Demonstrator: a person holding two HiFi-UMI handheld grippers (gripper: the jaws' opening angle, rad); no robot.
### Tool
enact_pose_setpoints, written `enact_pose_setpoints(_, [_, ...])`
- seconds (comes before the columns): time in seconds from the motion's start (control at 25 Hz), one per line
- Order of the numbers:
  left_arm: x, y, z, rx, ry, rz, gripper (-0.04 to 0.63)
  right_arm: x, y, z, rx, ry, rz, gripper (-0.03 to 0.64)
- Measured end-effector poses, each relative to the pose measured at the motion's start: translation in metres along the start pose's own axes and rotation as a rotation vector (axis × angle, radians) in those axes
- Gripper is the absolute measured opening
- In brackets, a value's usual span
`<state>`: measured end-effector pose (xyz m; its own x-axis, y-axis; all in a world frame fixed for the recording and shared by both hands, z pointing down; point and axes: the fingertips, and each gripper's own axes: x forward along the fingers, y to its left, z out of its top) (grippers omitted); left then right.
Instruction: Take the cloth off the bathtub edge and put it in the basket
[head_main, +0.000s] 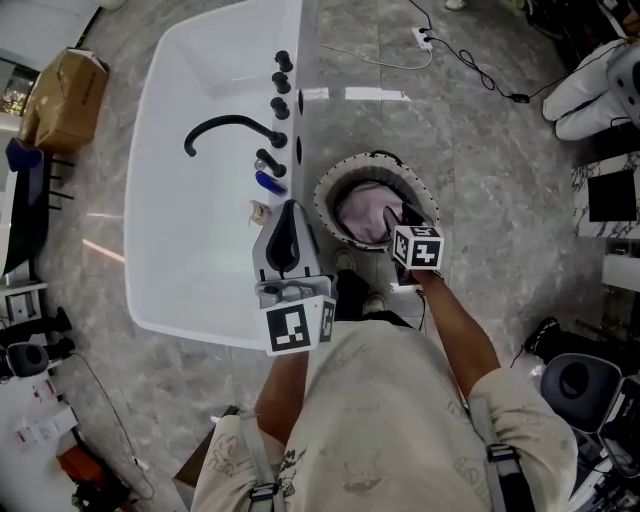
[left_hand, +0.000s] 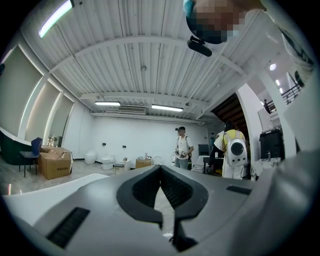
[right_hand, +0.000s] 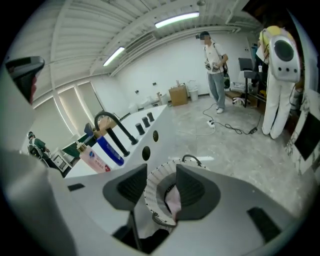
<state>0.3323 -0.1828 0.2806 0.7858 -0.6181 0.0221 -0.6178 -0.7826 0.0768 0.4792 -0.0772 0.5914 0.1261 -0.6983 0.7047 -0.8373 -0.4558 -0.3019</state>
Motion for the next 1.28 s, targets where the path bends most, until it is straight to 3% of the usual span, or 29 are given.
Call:
enact_pose_setpoints(0.32, [-0.027, -0.014, 0.016, 0.012, -0.038, 0.002, 0.003, -0.099, 0.023, 0.073, -0.110, -0.281, 0.006, 0.160])
enact_pose_setpoints(0.56, [-0.051, -0.029, 0.028, 0.035, -0.069, -0.017, 0.003, -0.197, 0.054, 0.127, -0.287, -0.520, -0.011, 0.155])
enact_pose_setpoints(0.84, [-0.086, -0.044, 0.053, 0.070, -0.107, -0.036, 0.003, -0.319, 0.085, 0.173, -0.373, -0.862, -0.053, 0.112])
enact_pose_setpoints(1.16, [-0.117, -0.050, 0.066, 0.104, -0.153, -0.026, 0.003, -0.362, 0.104, 0.173, -0.430, -0.960, -0.077, 0.067])
enact_pose_setpoints(1.28, [-0.125, -0.052, 0.072, 0.109, -0.168, -0.023, 0.003, -0.369, 0.103, 0.172, -0.416, -0.966, -0.085, 0.009])
